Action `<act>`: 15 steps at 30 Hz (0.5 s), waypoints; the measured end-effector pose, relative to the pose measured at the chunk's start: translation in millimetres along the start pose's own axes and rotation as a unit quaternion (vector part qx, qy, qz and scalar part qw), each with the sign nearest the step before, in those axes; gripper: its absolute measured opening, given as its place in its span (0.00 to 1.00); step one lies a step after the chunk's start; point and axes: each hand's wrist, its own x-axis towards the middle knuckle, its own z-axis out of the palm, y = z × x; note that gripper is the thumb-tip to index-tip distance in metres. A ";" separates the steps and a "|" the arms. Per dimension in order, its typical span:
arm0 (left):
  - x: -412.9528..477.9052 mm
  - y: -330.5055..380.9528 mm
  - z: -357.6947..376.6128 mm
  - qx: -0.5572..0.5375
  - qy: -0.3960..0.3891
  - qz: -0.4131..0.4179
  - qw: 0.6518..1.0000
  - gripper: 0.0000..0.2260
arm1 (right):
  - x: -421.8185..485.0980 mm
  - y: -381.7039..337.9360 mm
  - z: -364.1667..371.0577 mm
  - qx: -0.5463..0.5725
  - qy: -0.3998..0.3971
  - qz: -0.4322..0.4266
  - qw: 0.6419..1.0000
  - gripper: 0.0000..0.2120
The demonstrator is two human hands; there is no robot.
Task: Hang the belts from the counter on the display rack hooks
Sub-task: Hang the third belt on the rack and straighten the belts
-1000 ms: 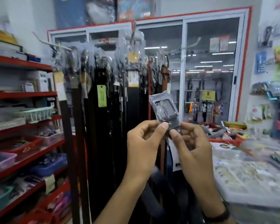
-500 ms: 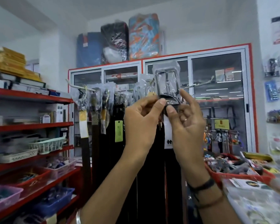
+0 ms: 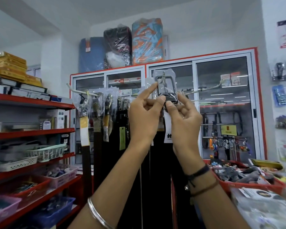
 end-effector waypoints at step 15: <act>6.8 -20.2 -38.4 0.279 -0.071 0.236 0.928 0.17 | 23.8 14.4 -42.1 -0.299 -0.180 -0.237 0.907 0.26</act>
